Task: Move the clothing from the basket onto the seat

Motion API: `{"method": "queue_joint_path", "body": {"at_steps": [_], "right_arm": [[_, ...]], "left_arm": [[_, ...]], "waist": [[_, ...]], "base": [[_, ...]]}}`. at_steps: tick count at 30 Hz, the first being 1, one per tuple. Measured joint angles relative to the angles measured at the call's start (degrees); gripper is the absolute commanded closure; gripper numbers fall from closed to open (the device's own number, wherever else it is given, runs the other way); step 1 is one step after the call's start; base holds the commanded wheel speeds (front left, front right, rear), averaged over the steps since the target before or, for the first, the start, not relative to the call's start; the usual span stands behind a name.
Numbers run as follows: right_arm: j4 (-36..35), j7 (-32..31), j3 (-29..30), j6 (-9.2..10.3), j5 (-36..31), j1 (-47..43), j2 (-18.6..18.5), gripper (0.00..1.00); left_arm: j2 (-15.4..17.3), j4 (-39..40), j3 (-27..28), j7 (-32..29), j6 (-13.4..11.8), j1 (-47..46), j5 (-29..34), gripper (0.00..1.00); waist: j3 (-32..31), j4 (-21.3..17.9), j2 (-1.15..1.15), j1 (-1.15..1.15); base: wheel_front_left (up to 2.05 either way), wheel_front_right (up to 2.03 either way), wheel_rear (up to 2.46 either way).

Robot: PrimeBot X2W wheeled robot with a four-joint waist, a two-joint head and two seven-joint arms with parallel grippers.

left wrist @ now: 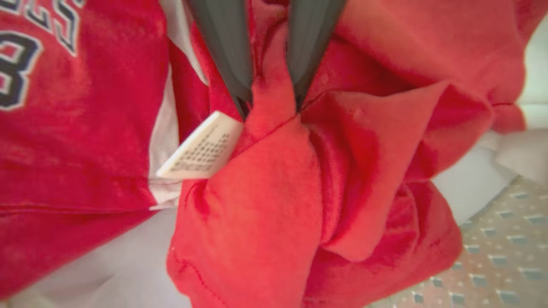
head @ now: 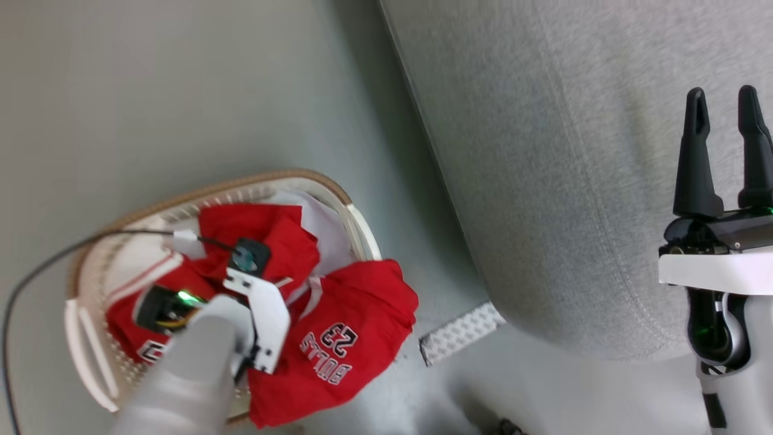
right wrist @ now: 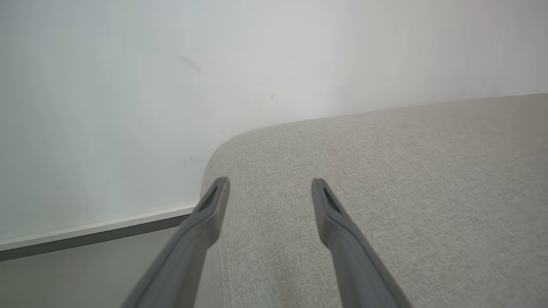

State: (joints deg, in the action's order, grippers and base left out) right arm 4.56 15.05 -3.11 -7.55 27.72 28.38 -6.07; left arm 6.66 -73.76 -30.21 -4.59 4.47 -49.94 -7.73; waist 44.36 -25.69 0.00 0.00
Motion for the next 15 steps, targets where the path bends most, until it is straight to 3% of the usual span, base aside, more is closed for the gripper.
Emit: {"method": "queue_joint_path", "body": {"at_steps": [7, 15], "right_arm": [[0.4, 0.0, 0.9, 0.0, -0.8, -2.1, -2.8, 0.0], [1.4, 0.0, 0.5, 0.0, -1.1, -5.5, -5.5, 0.0]], "left_arm": [[-2.9, 0.4, 0.3, 6.6, 1.5, 3.5, -3.0, 1.0], [-3.6, 3.7, -0.7, 13.0, 2.6, 7.6, -7.5, 1.0]], "waist": [[-7.2, 2.5, 0.0, 0.0], [-16.4, 6.6, 0.0, -0.01]], "base": [[0.0, 0.0, 0.0], [0.0, 0.0, 0.0]]}}
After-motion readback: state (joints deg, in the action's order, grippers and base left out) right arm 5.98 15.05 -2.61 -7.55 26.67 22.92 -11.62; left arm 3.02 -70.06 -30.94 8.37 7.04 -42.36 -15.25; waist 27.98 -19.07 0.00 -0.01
